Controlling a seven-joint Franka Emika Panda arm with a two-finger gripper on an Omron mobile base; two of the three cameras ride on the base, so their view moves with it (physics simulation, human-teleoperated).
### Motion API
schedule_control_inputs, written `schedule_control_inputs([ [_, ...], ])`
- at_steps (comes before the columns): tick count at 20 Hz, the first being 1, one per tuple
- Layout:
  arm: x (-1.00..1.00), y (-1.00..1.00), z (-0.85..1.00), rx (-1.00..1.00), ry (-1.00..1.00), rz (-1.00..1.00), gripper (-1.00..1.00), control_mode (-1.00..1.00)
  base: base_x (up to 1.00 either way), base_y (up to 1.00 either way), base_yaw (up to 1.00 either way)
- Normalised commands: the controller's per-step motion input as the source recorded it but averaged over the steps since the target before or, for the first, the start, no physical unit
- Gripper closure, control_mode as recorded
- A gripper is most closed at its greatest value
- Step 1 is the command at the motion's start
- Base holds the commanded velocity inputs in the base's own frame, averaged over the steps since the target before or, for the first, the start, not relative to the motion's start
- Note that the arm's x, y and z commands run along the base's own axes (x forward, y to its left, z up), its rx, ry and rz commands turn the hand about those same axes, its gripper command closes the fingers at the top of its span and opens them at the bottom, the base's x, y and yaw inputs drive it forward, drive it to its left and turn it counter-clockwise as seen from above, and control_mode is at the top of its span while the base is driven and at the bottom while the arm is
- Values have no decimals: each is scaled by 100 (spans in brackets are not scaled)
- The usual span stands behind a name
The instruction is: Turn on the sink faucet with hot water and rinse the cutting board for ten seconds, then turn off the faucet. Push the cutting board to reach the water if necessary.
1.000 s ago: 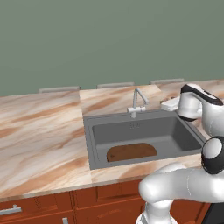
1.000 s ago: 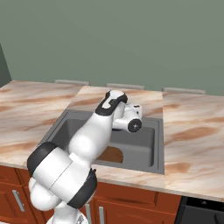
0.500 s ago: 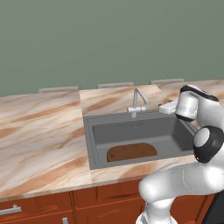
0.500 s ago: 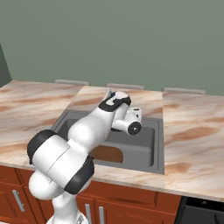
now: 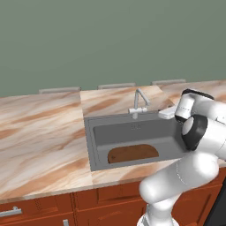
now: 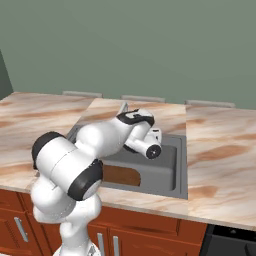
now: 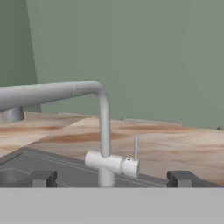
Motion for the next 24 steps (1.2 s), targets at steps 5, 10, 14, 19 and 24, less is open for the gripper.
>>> schedule_control_inputs([
  [5,12,0,-24,0,0,0,-100,-100,0,0,0],
  [10,22,0,-8,0,0,0,-100,-100,0,0,0],
  [14,23,0,-2,0,0,0,-100,-100,0,0,0],
  [19,30,0,0,0,0,0,-100,-100,0,0,0],
  [24,25,0,-9,0,0,0,-100,-100,0,0,0],
])
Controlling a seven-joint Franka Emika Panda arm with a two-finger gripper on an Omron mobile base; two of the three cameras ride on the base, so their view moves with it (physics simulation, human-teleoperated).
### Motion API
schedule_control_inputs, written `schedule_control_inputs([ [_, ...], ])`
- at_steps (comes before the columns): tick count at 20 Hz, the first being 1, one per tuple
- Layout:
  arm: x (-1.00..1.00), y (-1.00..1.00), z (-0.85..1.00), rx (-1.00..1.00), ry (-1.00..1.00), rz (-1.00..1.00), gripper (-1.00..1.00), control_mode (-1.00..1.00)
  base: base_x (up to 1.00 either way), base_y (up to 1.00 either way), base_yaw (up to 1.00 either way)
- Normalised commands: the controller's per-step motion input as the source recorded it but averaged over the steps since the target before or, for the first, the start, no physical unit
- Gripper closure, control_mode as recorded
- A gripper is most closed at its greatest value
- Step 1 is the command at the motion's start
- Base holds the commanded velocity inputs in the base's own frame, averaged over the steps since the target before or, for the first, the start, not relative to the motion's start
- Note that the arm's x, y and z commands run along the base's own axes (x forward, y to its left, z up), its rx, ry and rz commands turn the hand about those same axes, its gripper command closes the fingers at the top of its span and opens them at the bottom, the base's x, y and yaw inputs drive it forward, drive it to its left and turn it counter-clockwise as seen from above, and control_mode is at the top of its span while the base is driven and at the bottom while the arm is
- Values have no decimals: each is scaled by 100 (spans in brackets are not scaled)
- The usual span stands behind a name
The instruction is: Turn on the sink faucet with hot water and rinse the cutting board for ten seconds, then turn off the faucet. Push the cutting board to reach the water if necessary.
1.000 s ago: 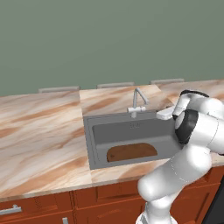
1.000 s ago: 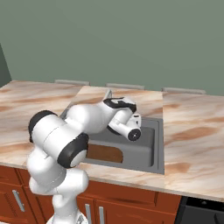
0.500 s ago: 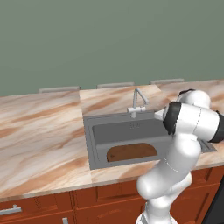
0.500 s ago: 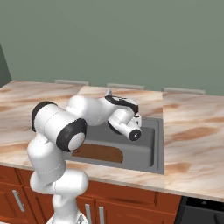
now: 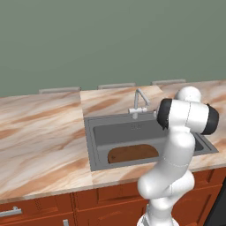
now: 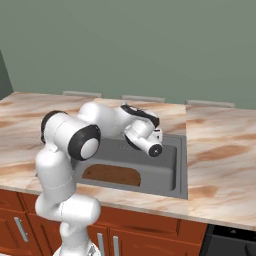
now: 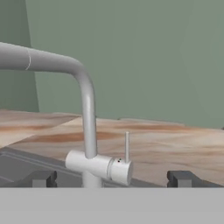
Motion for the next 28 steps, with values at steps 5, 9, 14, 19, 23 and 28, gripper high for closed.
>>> schedule_control_inputs([
  [5,27,0,-12,0,0,0,-100,-100,0,0,0],
  [9,31,0,-15,0,0,0,-100,-100,0,0,0],
  [14,33,0,-12,0,0,0,-100,-100,0,0,0],
  [19,30,0,-17,0,0,0,-100,-100,0,0,0],
  [23,28,0,-14,0,0,0,-100,-100,0,0,0],
  [28,15,0,-9,0,0,0,-100,-100,0,0,0],
])
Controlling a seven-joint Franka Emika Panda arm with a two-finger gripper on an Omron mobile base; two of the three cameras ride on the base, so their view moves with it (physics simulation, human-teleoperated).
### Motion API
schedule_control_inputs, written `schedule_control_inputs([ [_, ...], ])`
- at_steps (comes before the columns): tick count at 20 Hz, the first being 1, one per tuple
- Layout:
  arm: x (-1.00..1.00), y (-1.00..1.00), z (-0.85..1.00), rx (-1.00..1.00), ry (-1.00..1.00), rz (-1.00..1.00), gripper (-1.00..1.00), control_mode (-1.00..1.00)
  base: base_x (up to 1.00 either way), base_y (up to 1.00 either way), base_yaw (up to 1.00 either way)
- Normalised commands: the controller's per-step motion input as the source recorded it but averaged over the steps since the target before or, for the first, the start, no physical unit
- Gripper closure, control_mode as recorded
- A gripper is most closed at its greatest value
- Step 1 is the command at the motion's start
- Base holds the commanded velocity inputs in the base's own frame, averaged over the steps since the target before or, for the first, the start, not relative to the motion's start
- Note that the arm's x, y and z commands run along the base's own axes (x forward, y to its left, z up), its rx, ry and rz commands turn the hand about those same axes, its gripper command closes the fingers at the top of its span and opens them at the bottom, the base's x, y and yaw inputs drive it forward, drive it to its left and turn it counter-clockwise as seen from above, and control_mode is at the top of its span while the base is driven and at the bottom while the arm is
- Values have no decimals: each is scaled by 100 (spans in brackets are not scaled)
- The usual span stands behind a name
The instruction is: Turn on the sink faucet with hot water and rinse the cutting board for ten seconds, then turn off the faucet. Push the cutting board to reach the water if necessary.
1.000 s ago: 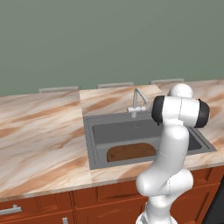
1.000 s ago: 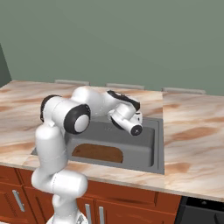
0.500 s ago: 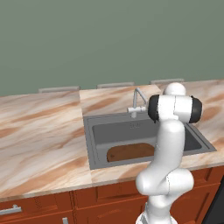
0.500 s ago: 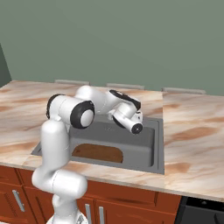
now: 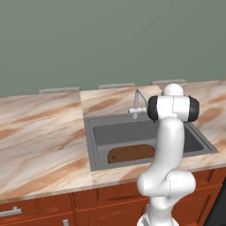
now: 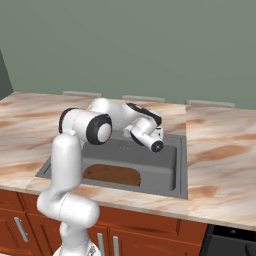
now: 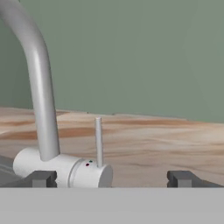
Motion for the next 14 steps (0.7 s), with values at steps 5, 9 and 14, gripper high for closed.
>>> schedule_control_inputs([
  [5,7,5,0,0,0,0,-100,-100,0,0,0],
  [9,10,9,0,0,0,0,-100,-100,0,0,0],
  [14,14,10,0,0,0,0,-100,-100,0,0,0],
])
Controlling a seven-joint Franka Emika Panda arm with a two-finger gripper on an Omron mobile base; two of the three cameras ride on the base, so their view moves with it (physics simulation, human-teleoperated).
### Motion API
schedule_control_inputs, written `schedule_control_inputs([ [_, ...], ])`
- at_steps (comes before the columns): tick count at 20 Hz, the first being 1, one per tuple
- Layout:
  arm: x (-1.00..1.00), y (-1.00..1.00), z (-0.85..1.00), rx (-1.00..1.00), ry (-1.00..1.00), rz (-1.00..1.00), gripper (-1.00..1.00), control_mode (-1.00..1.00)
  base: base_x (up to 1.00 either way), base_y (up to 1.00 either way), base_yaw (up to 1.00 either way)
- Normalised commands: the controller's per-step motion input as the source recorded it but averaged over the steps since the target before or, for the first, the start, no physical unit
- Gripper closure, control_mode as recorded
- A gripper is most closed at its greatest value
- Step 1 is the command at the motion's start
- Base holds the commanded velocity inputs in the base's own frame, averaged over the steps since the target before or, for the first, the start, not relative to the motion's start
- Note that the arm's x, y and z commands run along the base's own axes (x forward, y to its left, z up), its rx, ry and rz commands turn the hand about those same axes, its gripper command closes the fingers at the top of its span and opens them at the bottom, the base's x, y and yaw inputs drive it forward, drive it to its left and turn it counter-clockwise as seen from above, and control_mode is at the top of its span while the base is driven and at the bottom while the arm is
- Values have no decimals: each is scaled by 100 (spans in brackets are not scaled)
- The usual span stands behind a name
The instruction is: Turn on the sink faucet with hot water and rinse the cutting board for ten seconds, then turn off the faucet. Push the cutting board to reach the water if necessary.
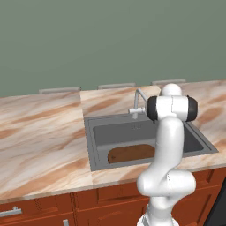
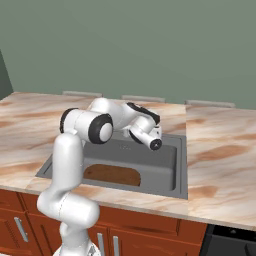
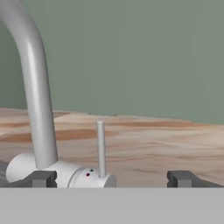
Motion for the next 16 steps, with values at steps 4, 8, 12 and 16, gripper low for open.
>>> schedule_control_inputs([
  [4,13,9,0,0,0,0,-100,-100,0,0,0],
  [8,1,6,0,0,0,0,-100,-100,0,0,0],
  [12,0,10,0,0,0,0,-100,-100,0,0,0],
  [16,3,10,0,0,0,0,-100,-100,0,0,0],
])
